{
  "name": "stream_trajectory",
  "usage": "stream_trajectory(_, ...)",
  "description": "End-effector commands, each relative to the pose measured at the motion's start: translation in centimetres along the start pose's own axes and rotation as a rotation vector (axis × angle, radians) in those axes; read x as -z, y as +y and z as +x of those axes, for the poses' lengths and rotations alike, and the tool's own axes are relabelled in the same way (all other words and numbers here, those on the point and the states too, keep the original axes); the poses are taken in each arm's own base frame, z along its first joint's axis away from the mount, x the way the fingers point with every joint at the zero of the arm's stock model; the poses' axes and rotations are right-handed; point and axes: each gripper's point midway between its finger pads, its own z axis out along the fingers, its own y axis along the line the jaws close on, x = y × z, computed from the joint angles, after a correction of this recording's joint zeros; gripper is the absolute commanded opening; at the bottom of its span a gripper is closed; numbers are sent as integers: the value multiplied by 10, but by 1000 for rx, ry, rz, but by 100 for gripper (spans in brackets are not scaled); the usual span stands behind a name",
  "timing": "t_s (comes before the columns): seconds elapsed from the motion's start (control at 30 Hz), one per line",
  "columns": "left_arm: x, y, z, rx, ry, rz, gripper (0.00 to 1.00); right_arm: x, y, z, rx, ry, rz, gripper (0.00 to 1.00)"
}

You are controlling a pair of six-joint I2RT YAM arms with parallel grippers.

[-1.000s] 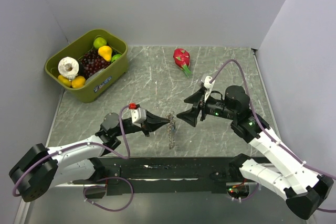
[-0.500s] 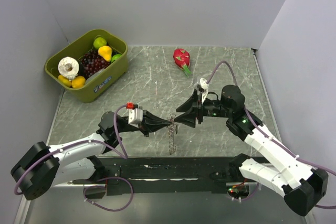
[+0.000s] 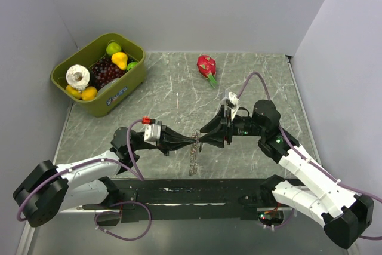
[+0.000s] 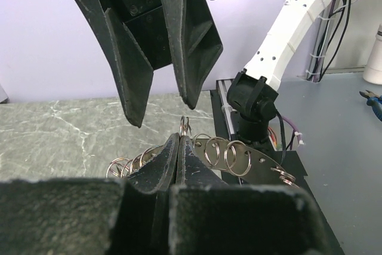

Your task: Put the keys on the keyring

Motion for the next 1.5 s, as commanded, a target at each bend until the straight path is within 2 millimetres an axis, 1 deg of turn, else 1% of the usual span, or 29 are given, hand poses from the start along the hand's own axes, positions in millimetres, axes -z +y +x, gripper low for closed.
stream_trajectory(0.0,-8,-3,-47,-113,-121,33,1,1,8,-10,40,-40,-42,52)
stream_trajectory(0.13,-8,-3,-47,-116,-112,34,1,0,11,-9,38,-41,-60,57)
stream_trajectory(0.27,-9,-3,-49,-119,-120,34,1,-2,13,-4,19,-12,-100,64)
stream_trajectory(0.37,-9,-3,-49,-117,-120,38,1,-5,13,0,-1,15,-126,66)
stream_trajectory(0.43,-10,-2,-49,-114,-117,38,1,-6,13,-1,-9,17,-130,65)
stream_trajectory(0.53,-10,-3,-49,-116,-116,44,1,-7,10,-1,-17,9,-123,61)
stream_trajectory(0.57,-10,-3,-50,-117,-117,43,1,-7,10,-1,-16,4,-118,57)
stream_trajectory(0.63,-10,-3,-50,-117,-116,43,1,-7,8,-3,-13,-6,-100,51)
stream_trajectory(0.73,-10,-3,-49,-115,-110,44,1,-5,7,-6,1,-26,-71,39)
stream_trajectory(0.77,-9,-3,-48,-114,-109,43,1,-3,8,-8,10,-33,-63,33)
stream_trajectory(0.8,-9,-4,-47,-112,-109,42,1,-2,7,-9,11,-36,-53,30)
stream_trajectory(0.83,-9,-3,-47,-112,-109,41,1,-2,7,-9,14,-39,-47,24)
stream_trajectory(0.9,-9,-3,-48,-113,-111,41,1,-2,6,-8,13,-28,-44,17)
stream_trajectory(0.93,-9,-3,-48,-114,-111,40,1,-2,6,-8,10,-19,-48,11)
stream_trajectory(1.03,-10,-2,-49,-119,-108,37,1,-3,4,-6,9,8,-46,0)
stream_trajectory(1.17,-10,-3,-50,-132,-97,45,1,-3,5,-11,30,6,-49,0)
stream_trajectory(1.27,-11,-2,-48,-142,-72,51,1,-2,5,-8,17,28,-43,0)
stream_trajectory(1.3,-12,-2,-47,-144,-64,50,2,-1,5,-11,32,28,-40,0)
stream_trajectory(1.33,-11,-1,-44,-140,-45,46,4,-1,5,-8,22,44,-40,0)
stream_trajectory(1.37,-12,-1,-46,-148,-40,53,6,-1,5,-8,23,49,-36,0)
stream_trajectory(1.4,-11,1,-45,-152,-26,46,10,0,4,-11,42,52,-31,0)
stream_trajectory(1.43,-11,3,-41,-153,0,34,12,0,4,-11,45,58,-32,0)
stream_trajectory(1.47,-13,5,-45,-155,3,32,14,1,4,-9,44,74,-31,0)
